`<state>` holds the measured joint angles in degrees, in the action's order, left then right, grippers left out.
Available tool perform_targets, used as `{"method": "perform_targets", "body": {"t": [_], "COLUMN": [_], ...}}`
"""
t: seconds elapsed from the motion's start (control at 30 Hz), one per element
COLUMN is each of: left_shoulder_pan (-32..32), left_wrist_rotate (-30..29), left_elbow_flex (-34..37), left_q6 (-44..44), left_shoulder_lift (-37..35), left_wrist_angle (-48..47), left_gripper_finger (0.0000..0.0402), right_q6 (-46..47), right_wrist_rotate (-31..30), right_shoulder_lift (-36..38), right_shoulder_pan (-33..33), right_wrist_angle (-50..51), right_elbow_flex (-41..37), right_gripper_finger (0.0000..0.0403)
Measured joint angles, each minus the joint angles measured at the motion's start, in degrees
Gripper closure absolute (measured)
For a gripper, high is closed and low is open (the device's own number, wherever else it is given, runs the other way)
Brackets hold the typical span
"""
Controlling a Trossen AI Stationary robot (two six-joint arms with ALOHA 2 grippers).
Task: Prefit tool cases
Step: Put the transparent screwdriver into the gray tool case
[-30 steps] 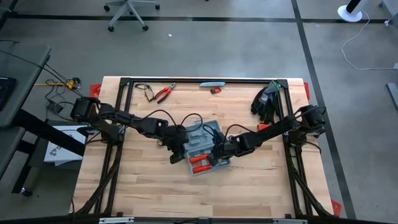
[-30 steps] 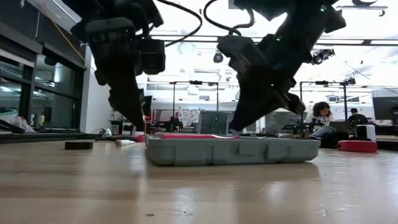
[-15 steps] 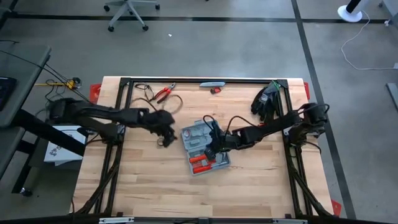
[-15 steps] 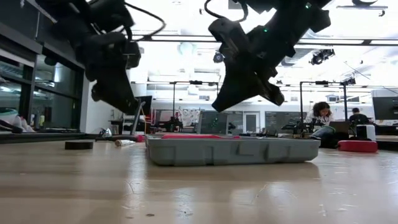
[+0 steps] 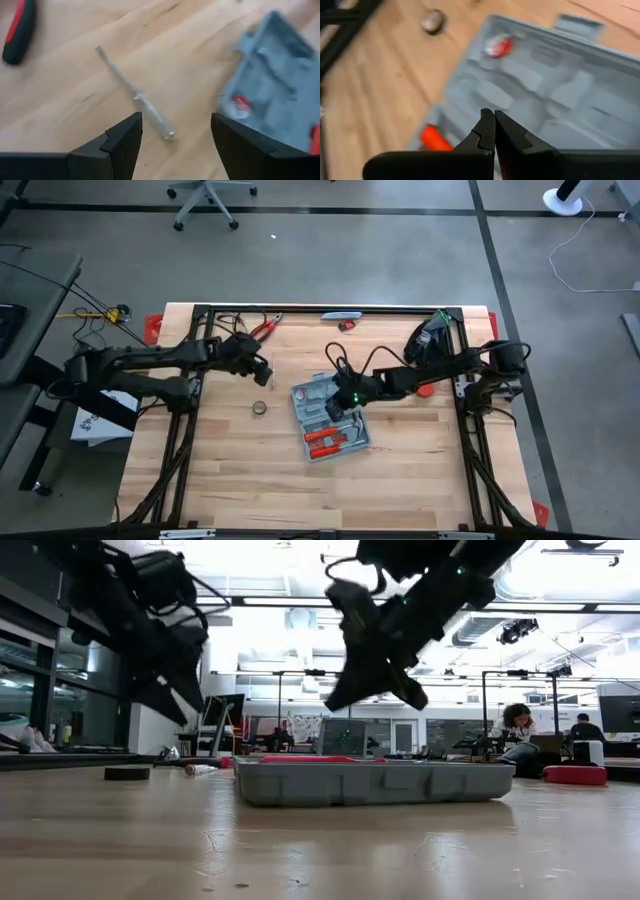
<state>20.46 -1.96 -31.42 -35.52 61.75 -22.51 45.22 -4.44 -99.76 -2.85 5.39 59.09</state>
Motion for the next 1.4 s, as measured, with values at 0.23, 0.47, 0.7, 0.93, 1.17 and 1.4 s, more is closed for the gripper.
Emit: {"method": "perform_targets", "body": {"t": [0.23,0.47,0.7,0.93,1.17,1.4], "left_shoulder_pan": [0.2,-0.04,-0.94,-2.48,-3.2,-3.45], "left_wrist_rotate": [-0.24,0.22,-1.59,-2.33,-3.93,-4.33], "left_elbow_flex": [0.0,-0.02,-1.7,-7.95,-16.99,-19.93], "left_q6": [-4.92,-9.87,-14.57,-17.95,-21.23,-16.78], "left_shoulder_lift": [7.38,11.53,14.05,24.05,33.47,34.82], "left_wrist_angle": [-0.2,3.03,4.03,1.19,-10.04,-14.41], "left_gripper_finger": [0.0174,0.0174,0.0174,0.0174,0.0201,0.0305], "right_q6": [-0.64,-7.44,-16.83,-31.52,-40.14,-39.51], "right_wrist_rotate": [-1.97,-7.47,-6.81,3.84,16.49,19.39], "right_shoulder_lift": [3.83,12.69,15.83,15.86,16.74,17.96], "right_shoulder_pan": [0.72,3.1,9.58,19.57,27.44,28.29], "right_wrist_angle": [10.09,19.39,27.01,28.85,30.96,32.75], "right_elbow_flex": [-0.02,-0.02,-0.02,-0.02,-0.02,-0.02], "right_gripper_finger": [0.0403,0.0403,0.0403,0.0403,0.0403,0.0403]}}
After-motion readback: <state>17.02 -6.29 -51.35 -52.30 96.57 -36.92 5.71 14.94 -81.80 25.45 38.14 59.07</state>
